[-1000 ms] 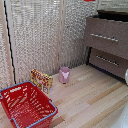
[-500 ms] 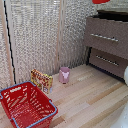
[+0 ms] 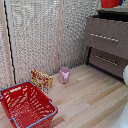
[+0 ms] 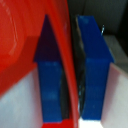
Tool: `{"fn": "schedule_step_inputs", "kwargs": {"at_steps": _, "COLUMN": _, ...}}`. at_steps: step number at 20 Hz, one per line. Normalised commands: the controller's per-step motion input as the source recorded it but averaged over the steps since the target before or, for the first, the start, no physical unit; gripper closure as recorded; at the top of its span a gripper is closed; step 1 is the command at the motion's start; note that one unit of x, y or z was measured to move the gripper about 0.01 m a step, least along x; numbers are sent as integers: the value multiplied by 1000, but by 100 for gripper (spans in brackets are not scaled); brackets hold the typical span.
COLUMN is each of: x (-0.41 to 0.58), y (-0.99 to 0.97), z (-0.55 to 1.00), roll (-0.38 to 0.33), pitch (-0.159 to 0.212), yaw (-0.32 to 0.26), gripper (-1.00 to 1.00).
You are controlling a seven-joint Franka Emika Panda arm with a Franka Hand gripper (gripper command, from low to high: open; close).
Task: Transport the gripper mindfully toward the orange-red bowl and clasp it to elevate with ease. Ensure your robot's arm aligns efficiently with the top drawer's opening. Carefully slide the orange-red bowl into the designated spot with precision. After confirmation, withdraw the gripper gently. Close the drawer smoothly by transitioning the gripper to its handle.
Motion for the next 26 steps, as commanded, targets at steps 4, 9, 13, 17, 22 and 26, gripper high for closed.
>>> {"fn": "schedule_step_inputs", "kwargs": {"at_steps": 4, "x": 0, "y": 62, "z": -146, "roll": -28, "pitch": 44, "yaw": 1, "gripper": -100}}
{"fn": "schedule_step_inputs", "kwargs": {"at_steps": 9, "x": 0, "y": 58, "z": -7, "roll": -43, "pitch": 14, "yaw": 0, "gripper": -100}}
{"fn": "schedule_step_inputs", "kwargs": {"at_steps": 13, "x": 24, "y": 281, "z": 30, "roll": -146, "pitch": 52, "yaw": 112, "gripper": -100}}
{"fn": "schedule_step_inputs", "kwargs": {"at_steps": 17, "x": 2, "y": 48, "z": 75, "roll": -171, "pitch": 32, "yaw": 248, "gripper": -100}}
{"fn": "schedule_step_inputs", "kwargs": {"at_steps": 22, "x": -37, "y": -3, "z": 39, "roll": -166, "pitch": 64, "yaw": 303, "gripper": -100}}
{"fn": "schedule_step_inputs", "kwargs": {"at_steps": 26, "x": -64, "y": 0, "z": 59, "roll": -185, "pitch": 89, "yaw": 290, "gripper": -100}}
